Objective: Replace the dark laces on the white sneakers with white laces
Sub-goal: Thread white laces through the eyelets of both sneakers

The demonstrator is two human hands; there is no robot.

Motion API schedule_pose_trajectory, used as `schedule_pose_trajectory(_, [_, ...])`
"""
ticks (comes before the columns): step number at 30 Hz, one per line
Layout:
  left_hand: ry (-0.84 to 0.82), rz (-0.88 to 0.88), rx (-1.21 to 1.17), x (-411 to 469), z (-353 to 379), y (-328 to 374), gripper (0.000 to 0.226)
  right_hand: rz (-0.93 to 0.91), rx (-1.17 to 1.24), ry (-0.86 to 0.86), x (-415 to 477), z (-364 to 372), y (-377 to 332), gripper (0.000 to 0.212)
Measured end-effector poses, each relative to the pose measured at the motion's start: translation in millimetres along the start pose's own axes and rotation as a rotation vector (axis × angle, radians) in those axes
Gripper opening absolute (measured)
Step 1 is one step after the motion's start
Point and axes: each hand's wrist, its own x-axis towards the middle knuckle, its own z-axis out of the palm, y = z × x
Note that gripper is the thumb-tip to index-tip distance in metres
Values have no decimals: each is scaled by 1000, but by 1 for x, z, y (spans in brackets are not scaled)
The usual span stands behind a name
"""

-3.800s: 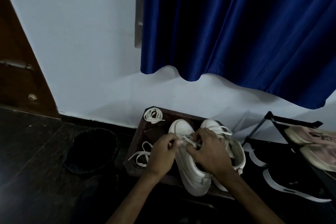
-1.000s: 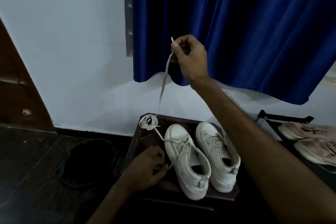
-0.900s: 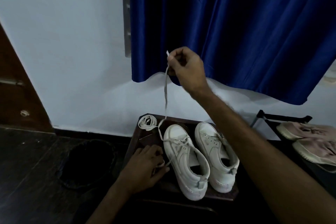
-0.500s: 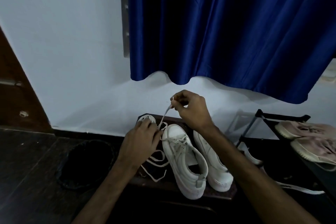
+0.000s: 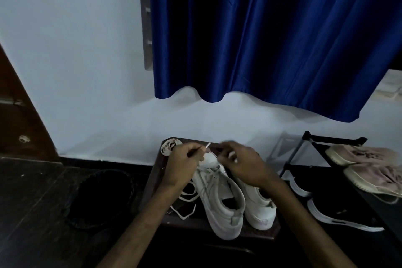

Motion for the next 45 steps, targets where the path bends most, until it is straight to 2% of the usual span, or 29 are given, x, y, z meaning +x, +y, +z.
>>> schedule_pose_trajectory(2, [18, -23, 33, -7, 11, -7, 10, 41, -198, -241, -17, -3, 9, 36])
schedule_pose_trajectory(3, [25, -21, 73, -10, 18, -11, 9, 46, -247, -290, -23, -3, 10, 35])
schedule_pose_trajectory(4, [25, -19, 113, -12, 24, -15, 8, 49, -277, -274, -27, -1, 12, 34])
schedule_pose_trajectory(7, [1, -44, 260, -16, 39, -29, 11, 94, -269, -71, -29, 7, 12, 20])
schedule_pose_trajectory(10, [-12, -44, 380, -16, 47, -34, 16, 176, -209, 3, -27, 11, 20, 22])
schedule_pose_trajectory(14, [-35, -61, 511, -10, 51, -33, 19, 293, -75, -89, -23, 4, 24, 30])
schedule_pose_trajectory(20, [-2, -21, 483, -10, 57, -37, 22, 322, 15, -93, -20, 2, 26, 35])
schedule_pose_trajectory(28, [24, -37, 586, -7, 64, -39, 24, 323, 29, -92, -21, 3, 26, 30])
schedule_pose_trajectory(32, [-9, -14, 646, -2, 65, -38, 17, 307, -48, -73, -23, 7, 20, 17])
schedule_pose_trajectory(34, [-45, 21, 654, 3, 59, -40, 15, 304, -73, -87, -27, 7, 13, 25])
schedule_pose_trajectory(36, [-140, 40, 653, 10, 50, -40, 16, 353, 99, -62, -30, 8, 8, 33])
schedule_pose_trajectory(39, [-304, 78, 640, 20, 33, -36, 20, 468, 381, -28, -30, 19, 3, 27])
schedule_pose_trajectory(42, [-429, 89, 612, 22, 22, -30, 23, 424, 216, 25, -27, 42, 2, 16])
schedule_pose_trajectory(44, [-457, 52, 615, 19, 20, -25, 23, 418, 148, 54, -28, 50, -7, 19])
schedule_pose_trajectory(45, [-455, 23, 592, 16, 20, -22, 32, 427, 159, 67, -30, 53, -7, 20])
